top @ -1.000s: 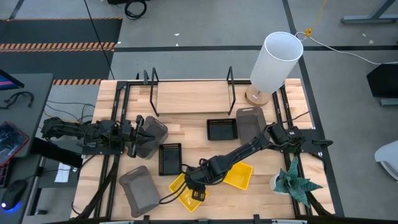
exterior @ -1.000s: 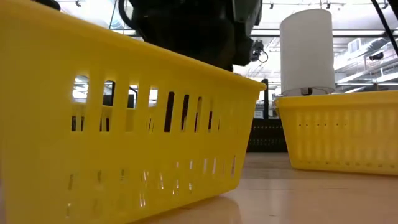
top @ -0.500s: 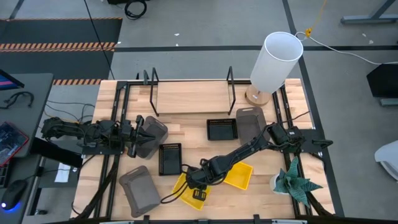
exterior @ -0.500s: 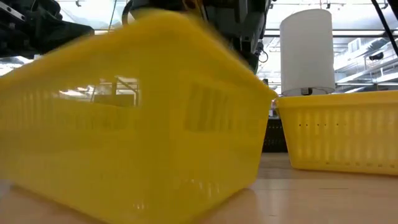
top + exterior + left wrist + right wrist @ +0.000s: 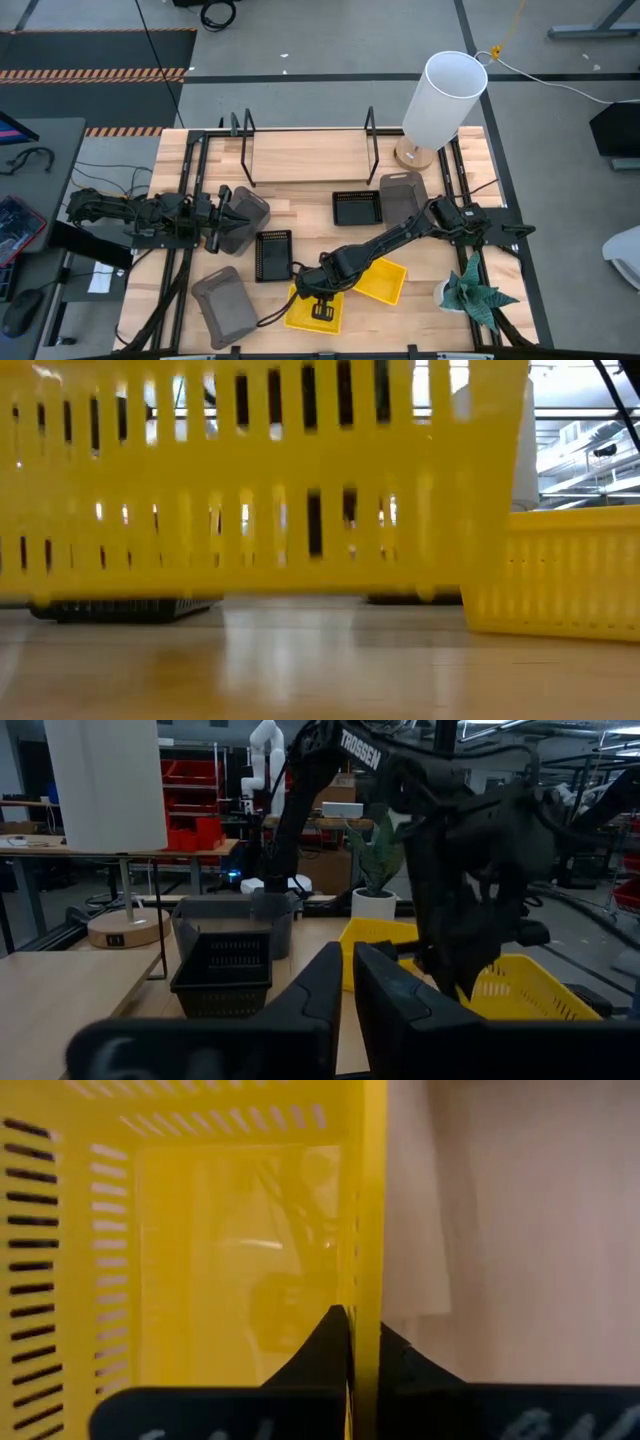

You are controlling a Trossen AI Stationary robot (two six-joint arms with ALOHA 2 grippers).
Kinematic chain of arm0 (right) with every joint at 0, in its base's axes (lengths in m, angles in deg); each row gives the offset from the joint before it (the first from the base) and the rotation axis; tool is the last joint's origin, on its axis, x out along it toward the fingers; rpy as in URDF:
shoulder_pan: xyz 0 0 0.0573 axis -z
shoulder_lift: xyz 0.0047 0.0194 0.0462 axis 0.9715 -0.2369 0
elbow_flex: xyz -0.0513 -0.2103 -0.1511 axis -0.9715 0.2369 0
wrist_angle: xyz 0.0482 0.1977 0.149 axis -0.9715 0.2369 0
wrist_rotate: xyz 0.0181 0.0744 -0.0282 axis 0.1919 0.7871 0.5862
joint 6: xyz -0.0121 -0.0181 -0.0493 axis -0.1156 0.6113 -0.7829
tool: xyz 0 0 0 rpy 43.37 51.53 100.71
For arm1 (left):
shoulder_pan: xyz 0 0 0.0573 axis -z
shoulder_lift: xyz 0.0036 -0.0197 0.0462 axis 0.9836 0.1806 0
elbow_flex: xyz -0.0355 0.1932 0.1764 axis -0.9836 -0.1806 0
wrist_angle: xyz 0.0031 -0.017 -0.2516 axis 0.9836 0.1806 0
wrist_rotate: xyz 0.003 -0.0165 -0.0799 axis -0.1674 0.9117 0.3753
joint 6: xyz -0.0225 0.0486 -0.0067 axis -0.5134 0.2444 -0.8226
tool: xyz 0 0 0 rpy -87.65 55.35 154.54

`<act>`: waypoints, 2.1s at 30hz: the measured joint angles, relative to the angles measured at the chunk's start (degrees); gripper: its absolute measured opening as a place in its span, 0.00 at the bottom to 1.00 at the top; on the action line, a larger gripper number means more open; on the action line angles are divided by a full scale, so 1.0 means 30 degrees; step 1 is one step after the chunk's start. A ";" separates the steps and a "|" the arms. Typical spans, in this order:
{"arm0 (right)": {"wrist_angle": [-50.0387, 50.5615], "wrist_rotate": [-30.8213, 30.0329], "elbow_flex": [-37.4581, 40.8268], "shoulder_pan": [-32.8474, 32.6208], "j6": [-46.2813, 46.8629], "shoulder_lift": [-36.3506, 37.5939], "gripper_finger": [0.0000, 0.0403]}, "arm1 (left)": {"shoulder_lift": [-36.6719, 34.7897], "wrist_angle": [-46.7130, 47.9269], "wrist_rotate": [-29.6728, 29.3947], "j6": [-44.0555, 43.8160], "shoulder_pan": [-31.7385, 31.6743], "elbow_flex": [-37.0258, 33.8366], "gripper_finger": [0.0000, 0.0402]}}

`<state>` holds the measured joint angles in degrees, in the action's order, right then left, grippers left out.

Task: Stack baskets on shelf by color
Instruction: Stack the left yellow bin on top of the yellow bin

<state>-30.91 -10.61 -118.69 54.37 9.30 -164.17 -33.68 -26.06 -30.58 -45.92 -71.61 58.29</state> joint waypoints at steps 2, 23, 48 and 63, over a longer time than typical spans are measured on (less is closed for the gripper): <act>0.0692 -0.0249 -0.0601 0.0007 -0.0254 0.0007 0.01 | 0.0000 0.0007 0.0005 0.0000 0.0007 0.0005 0.08; 0.8671 -0.2274 -0.6062 0.0015 -0.1116 0.0007 0.01 | 0.0000 0.0000 -0.0001 0.0000 0.0000 -0.0001 0.07; 1.4801 -0.6423 -0.8896 -0.1100 0.1010 0.4704 0.01 | 0.0000 0.0002 0.0002 -0.0007 0.0005 0.0005 0.09; 1.4794 -0.7100 -0.8873 -0.2341 0.1885 0.5940 0.01 | -0.0007 -0.0007 0.0003 -0.0007 0.0000 0.0000 0.07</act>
<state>13.47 -31.91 -145.31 47.34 14.96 -146.35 -33.70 -26.08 -30.57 -45.94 -71.61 58.29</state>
